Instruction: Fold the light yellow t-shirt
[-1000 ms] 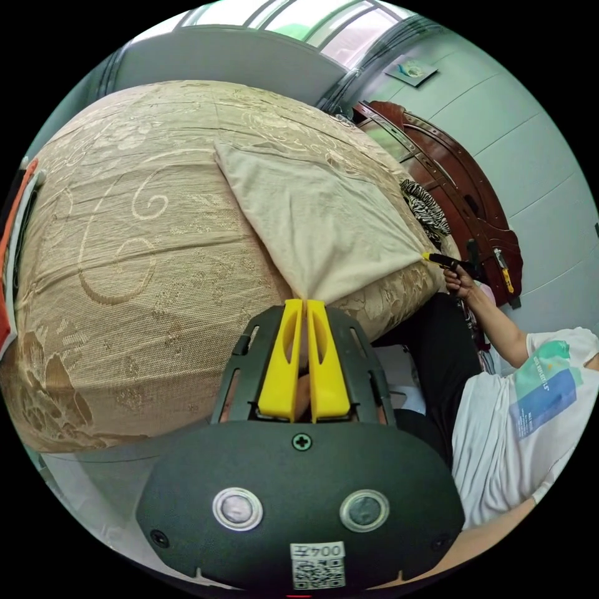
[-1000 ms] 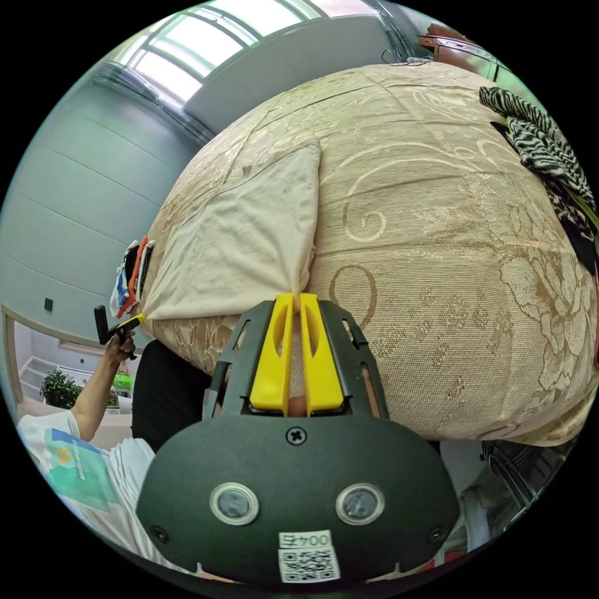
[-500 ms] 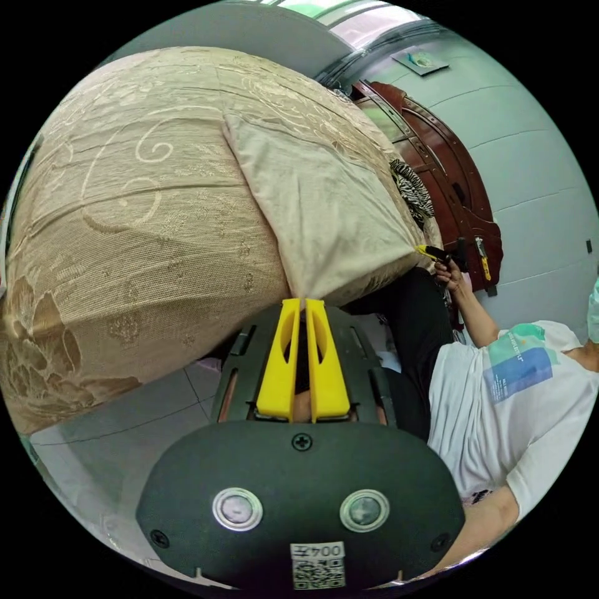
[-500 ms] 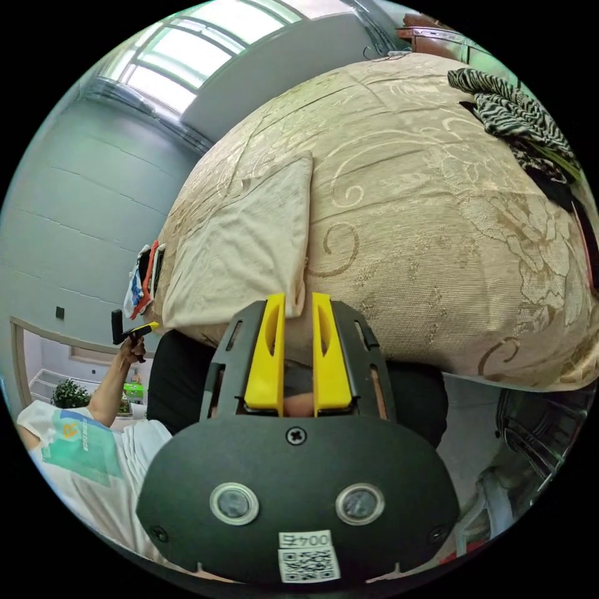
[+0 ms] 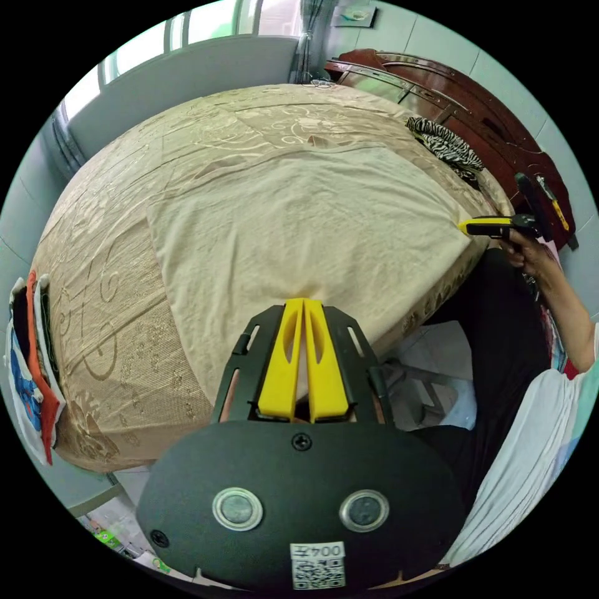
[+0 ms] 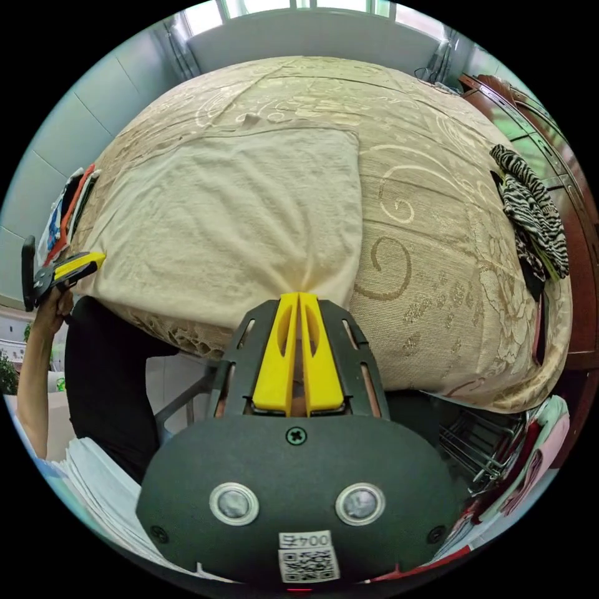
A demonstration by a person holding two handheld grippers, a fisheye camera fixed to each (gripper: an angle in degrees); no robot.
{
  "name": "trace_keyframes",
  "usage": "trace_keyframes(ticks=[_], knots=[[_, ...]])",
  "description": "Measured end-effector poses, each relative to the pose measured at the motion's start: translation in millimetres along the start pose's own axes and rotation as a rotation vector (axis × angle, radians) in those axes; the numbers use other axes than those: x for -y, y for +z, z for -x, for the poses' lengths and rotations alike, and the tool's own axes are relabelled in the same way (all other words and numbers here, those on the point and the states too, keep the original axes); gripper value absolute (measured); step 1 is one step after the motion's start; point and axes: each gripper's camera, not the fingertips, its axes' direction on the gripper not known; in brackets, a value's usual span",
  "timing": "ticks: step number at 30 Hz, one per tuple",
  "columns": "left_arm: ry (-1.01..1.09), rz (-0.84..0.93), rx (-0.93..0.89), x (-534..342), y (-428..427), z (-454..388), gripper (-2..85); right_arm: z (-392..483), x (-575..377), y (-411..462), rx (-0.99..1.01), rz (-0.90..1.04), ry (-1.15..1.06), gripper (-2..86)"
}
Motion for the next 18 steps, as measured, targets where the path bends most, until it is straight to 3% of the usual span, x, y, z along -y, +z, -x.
trace_keyframes(ticks=[8, 13, 18], knots=[[-0.035, -0.066, -0.089, -12.2, 28.6, 11.2, 0.3, 19.0, -3.8, 0.8, -0.033, -0.045, -0.178, -0.7], [0.013, -0.037, -0.018, -9.1, 44.2, -2.1, 0.3, 25.6, -10.7, 5.2, -0.06, -0.076, -0.286, -0.7], [-0.053, -0.057, -0.072, -17.5, 64.3, 4.9, 0.3, 13.2, -18.2, 12.6, 0.019, -0.11, -0.189, -0.6]])
